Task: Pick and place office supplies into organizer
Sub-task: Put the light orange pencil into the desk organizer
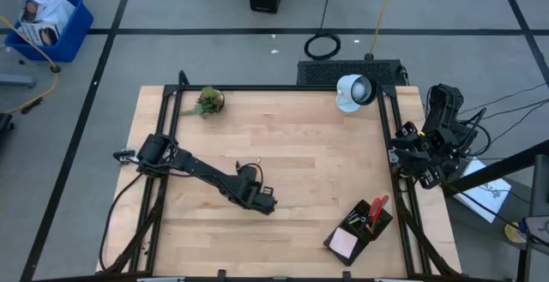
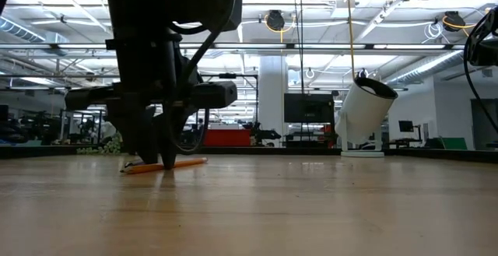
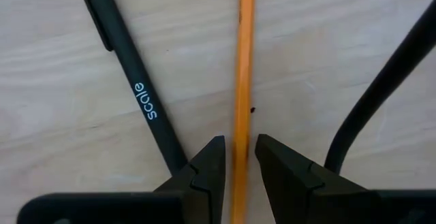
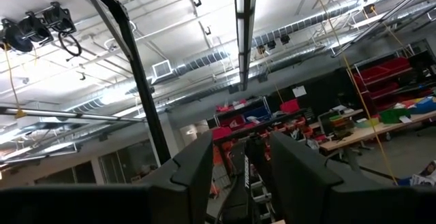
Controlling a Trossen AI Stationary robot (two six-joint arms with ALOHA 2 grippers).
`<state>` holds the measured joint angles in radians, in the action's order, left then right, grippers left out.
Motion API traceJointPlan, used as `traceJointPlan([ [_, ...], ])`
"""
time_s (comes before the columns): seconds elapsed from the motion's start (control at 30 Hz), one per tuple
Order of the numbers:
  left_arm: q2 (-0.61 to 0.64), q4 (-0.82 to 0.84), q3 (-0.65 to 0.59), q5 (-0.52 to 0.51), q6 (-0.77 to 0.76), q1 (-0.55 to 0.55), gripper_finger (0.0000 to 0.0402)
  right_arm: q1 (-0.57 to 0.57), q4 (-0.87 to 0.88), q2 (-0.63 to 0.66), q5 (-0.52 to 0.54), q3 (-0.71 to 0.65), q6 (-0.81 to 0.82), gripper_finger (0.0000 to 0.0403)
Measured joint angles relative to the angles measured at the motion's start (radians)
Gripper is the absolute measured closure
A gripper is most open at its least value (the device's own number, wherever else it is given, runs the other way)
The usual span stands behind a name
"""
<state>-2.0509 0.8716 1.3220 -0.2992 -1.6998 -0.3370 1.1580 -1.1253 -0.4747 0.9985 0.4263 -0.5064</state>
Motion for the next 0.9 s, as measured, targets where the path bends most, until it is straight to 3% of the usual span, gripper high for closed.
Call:
traceJointPlan([
  [0.47,-0.012,-0.006,-0.001,0.040,0.071,0.006,0.0309,0.000,0.000,0.000,0.000,0.000,0.013,0.0268],
  [0.7,-0.012,-0.016,-0.002,0.037,0.070,0.005,0.0388,0.000,0.000,0.000,0.000,0.000,0.013,0.0268],
  [0.9,-0.004,-0.045,-0.007,0.001,0.044,0.004,0.0366,0.000,0.000,0.000,0.004,0.000,0.013,0.0268],
])
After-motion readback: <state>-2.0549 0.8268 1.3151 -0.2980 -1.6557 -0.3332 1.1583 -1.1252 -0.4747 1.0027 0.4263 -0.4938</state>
